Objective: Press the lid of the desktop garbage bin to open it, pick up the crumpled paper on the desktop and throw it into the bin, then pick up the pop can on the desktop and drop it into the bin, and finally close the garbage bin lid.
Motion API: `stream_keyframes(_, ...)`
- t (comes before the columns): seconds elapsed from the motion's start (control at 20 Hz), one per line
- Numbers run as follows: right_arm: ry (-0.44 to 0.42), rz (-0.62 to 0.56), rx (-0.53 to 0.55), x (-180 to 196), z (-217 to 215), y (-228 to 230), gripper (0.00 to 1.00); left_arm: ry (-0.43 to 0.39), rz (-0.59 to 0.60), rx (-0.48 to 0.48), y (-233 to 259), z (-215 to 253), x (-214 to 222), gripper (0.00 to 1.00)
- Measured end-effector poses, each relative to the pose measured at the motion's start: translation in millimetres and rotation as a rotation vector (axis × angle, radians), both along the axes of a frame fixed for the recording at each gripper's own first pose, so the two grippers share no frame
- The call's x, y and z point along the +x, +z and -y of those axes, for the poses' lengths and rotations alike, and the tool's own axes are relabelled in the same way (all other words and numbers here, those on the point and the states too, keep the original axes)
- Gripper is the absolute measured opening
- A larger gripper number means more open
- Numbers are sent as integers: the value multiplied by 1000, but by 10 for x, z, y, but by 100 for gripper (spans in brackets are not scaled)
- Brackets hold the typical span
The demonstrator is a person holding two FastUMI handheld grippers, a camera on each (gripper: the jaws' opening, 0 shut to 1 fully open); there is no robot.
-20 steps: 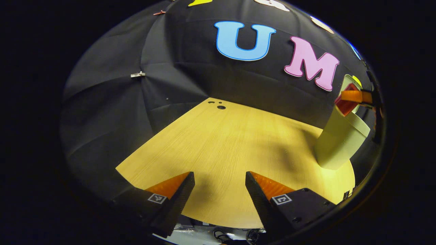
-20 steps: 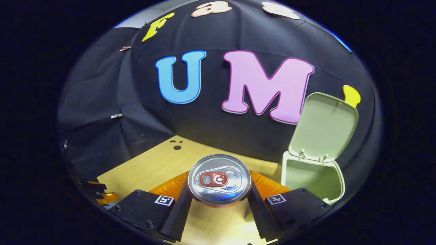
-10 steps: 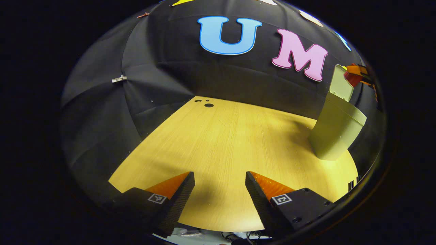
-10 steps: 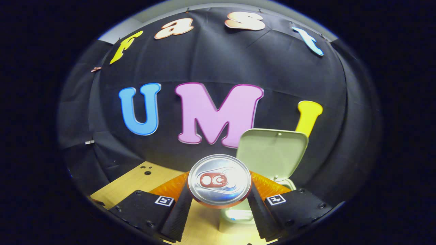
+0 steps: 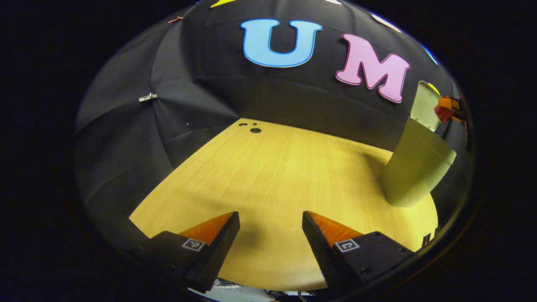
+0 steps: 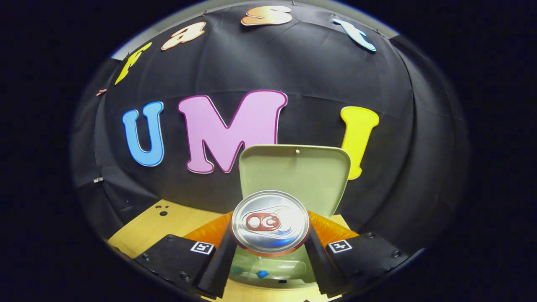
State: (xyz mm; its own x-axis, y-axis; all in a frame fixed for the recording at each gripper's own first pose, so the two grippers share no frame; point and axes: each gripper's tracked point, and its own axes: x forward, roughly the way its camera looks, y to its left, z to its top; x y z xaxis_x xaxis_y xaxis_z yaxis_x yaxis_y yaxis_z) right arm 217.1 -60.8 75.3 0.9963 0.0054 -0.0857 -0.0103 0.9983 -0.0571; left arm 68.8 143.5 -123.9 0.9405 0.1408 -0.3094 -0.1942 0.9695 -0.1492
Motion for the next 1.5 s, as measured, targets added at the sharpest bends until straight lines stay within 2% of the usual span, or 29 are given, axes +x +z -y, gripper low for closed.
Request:
stream_keyframes(0.15,-3,-24,5,103,129,-123,83,-19,-4,-41,20,230,102,96)
stream_keyframes(0.65,-21,-58,18,285,310,-297,85,-54,-27,-17,107,514,217,96)
stream_keyframes(0.85,-26,-35,20,294,313,-208,96,-52,-25,-20,108,527,230,96)
stream_keyframes(1.1,-25,42,7,248,302,185,96,-43,-34,-28,67,500,182,96)
stream_keyframes(1.25,-25,122,-5,226,319,610,96,-43,-39,-33,31,501,169,96)
stream_keyframes(1.4,-48,221,-75,188,357,1073,96,-43,-39,-45,12,507,158,96)
stream_keyframes(1.5,-45,269,-85,200,321,1315,96,-46,-39,-51,4,519,163,96)
